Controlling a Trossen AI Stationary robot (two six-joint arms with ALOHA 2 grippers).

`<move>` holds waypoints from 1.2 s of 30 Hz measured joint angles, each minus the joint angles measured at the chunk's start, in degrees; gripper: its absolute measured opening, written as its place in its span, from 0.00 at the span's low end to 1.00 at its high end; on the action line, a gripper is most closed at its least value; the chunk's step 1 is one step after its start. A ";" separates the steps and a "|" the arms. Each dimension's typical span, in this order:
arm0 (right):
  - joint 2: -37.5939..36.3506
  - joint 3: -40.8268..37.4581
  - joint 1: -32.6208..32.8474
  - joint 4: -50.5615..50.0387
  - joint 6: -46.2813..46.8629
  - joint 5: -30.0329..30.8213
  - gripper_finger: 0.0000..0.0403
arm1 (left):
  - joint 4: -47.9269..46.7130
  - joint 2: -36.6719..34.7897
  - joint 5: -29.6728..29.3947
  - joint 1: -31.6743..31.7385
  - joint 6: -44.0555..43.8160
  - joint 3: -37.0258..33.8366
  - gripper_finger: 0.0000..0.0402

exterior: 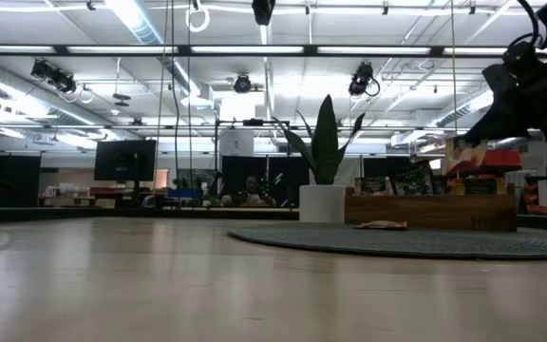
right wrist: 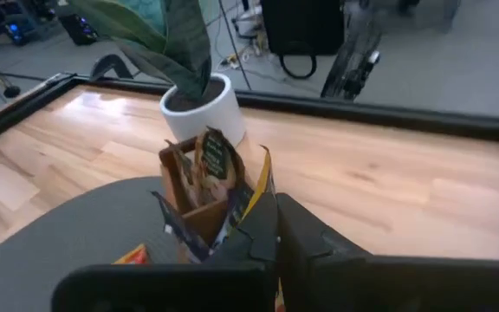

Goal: Pick & Place Tea
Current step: Put the yellow tea bag into the wooden organizer

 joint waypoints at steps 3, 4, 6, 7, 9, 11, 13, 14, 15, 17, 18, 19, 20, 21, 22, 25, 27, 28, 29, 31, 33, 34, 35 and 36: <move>-0.05 0.00 2.05 -0.45 -2.54 2.31 0.00 | 0.00 0.00 0.00 0.00 -0.33 0.00 0.14; -0.07 0.00 2.65 -0.75 -2.82 2.32 0.00 | 0.00 0.00 0.00 0.00 -0.34 0.00 0.14; -0.08 -0.18 3.85 -0.60 -2.92 2.27 0.00 | 0.00 0.00 0.00 0.00 -0.35 0.00 0.14; -0.08 -0.50 4.49 -0.64 -2.94 2.19 0.00 | 0.00 0.00 0.00 0.00 -0.35 0.00 0.14; -0.05 -1.20 5.87 -0.71 -3.01 2.09 0.00 | 0.00 0.00 0.00 0.00 -0.35 0.00 0.14; -0.05 -1.75 7.06 -1.08 -2.60 2.31 0.00 | -0.03 0.00 0.00 0.01 -0.35 0.00 0.14; -0.05 -2.07 8.05 -1.73 -2.00 2.84 0.00 | -0.03 0.00 0.00 0.10 -0.35 0.00 0.14; -0.05 -2.12 8.47 -2.31 -1.34 3.31 0.00 | -0.03 0.00 0.00 0.16 -0.35 0.00 0.14; -0.04 -2.14 8.89 -2.69 -0.91 3.80 0.00 | -0.03 0.00 0.02 0.33 -0.35 0.00 0.14; 0.20 -2.14 9.63 -3.69 0.40 4.84 0.00 | -0.03 0.00 0.00 0.37 -0.63 0.00 0.14; 0.43 -2.16 9.87 -3.91 0.63 5.04 0.00 | -0.03 0.00 0.00 0.54 -0.92 0.00 0.14; 0.85 -2.16 10.10 -3.74 0.63 5.44 0.00 | -0.03 0.00 0.02 0.67 -1.14 0.00 0.14; 1.32 -2.16 10.17 -3.74 0.63 5.75 0.00 | -0.03 0.00 0.02 0.72 -1.27 0.00 0.14; 1.86 -2.16 10.24 -3.76 0.61 5.74 0.00 | -0.05 0.00 0.00 0.71 -1.42 0.00 0.14; 2.46 -2.16 10.27 -3.74 0.56 5.55 0.00 | -0.05 0.00 0.00 0.71 -1.42 0.00 0.14; 4.70 -2.16 10.35 -3.73 0.46 4.36 0.00 | -0.05 0.00 0.00 0.76 -1.40 0.00 0.14; 5.98 -2.16 10.35 -3.73 0.68 4.20 0.00 | -0.05 0.00 0.00 0.76 -1.40 0.00 0.14; 6.48 -2.16 10.35 -3.73 0.68 4.19 0.00 | -0.05 0.00 0.02 0.74 -1.38 0.00 0.14; 6.94 -2.16 10.35 -3.73 0.68 4.19 0.00 | -0.05 0.00 0.02 0.74 -1.38 0.00 0.14; 7.84 -2.16 10.35 -3.73 0.68 4.19 0.00 | -0.05 0.00 0.02 0.74 -1.36 0.00 0.14; 8.66 -2.16 10.35 -3.72 0.63 4.11 0.00 | -0.05 0.00 0.00 0.76 -1.35 0.00 0.14; 9.12 -2.16 10.33 -3.73 0.63 3.98 0.00 | -0.05 0.01 0.00 0.76 -1.33 0.00 0.14; 9.65 -2.16 10.35 -3.70 0.63 3.86 0.00 | -0.05 0.00 0.00 0.76 -1.33 0.00 0.14; 10.19 -2.16 10.35 -3.69 0.63 3.71 0.00 | -0.05 0.00 0.02 0.74 -1.33 0.00 0.14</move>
